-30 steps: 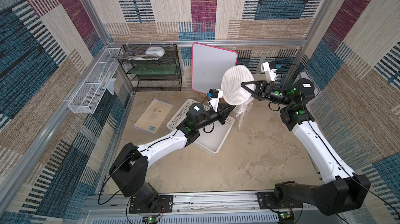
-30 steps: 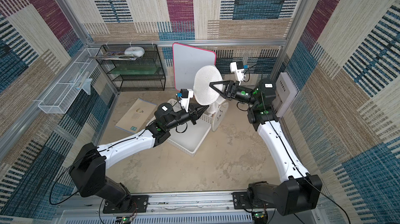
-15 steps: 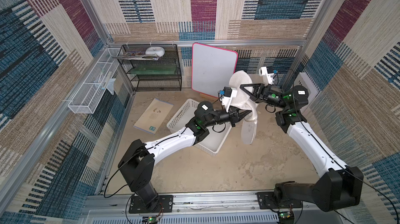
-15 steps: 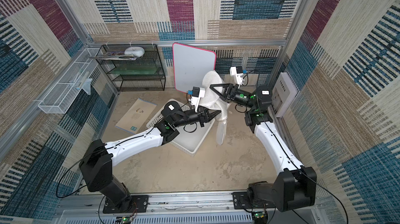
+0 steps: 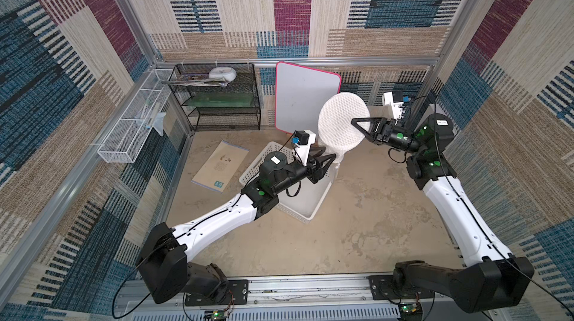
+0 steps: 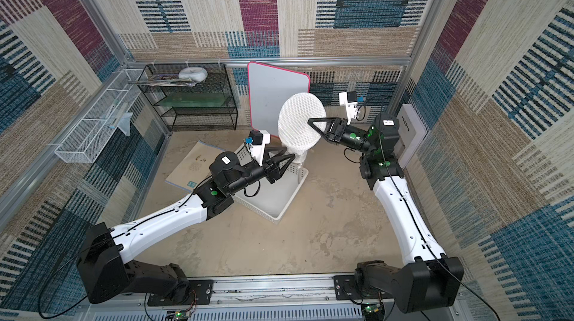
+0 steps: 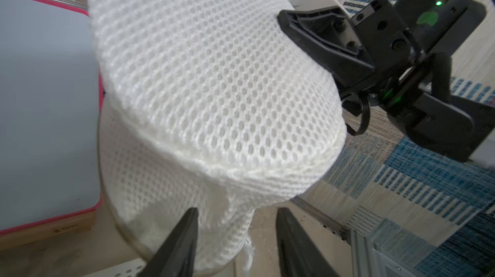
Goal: Turn the laundry bag inside out
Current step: Turn over the laundry bag.
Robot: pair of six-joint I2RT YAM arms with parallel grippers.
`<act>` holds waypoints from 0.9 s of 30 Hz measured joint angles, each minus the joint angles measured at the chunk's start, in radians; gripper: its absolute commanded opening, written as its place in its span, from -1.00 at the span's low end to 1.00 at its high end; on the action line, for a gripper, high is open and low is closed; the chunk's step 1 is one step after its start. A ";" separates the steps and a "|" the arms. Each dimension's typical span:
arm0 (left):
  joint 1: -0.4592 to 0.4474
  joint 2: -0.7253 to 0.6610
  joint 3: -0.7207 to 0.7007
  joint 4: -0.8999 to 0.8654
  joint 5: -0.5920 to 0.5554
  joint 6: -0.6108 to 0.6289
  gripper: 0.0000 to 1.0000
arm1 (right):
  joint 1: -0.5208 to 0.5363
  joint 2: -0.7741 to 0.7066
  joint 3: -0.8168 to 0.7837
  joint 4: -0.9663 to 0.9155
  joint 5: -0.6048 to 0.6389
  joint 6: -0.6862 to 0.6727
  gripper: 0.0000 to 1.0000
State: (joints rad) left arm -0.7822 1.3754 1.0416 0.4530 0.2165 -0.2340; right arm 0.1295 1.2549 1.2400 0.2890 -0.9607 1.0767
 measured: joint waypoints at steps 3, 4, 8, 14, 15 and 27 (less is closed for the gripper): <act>0.008 -0.079 -0.049 -0.079 -0.048 0.071 0.78 | -0.001 0.006 0.024 -0.078 0.021 -0.043 -1.00; 0.013 -0.108 -0.065 -0.105 -0.066 0.095 0.77 | -0.002 0.007 0.032 -0.095 0.026 -0.057 -1.00; 0.023 -0.199 -0.097 -0.196 -0.108 0.169 0.41 | -0.002 0.017 0.043 -0.129 0.036 -0.080 -1.00; -0.002 -0.261 -0.011 -0.296 -0.125 0.384 0.02 | 0.019 0.056 0.042 -0.174 0.042 -0.059 -1.00; -0.016 -0.254 0.023 -0.309 -0.143 0.444 0.07 | 0.030 0.064 0.041 -0.182 0.041 -0.052 -1.00; -0.097 -0.136 0.177 -0.575 -0.196 1.030 0.59 | 0.169 0.119 0.014 -0.156 0.063 0.051 -1.00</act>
State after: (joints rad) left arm -0.8795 1.2396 1.2186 -0.1219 0.0208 0.7963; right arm 0.2989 1.3739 1.2545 0.1329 -0.8982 1.1275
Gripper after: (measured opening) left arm 0.791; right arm 0.076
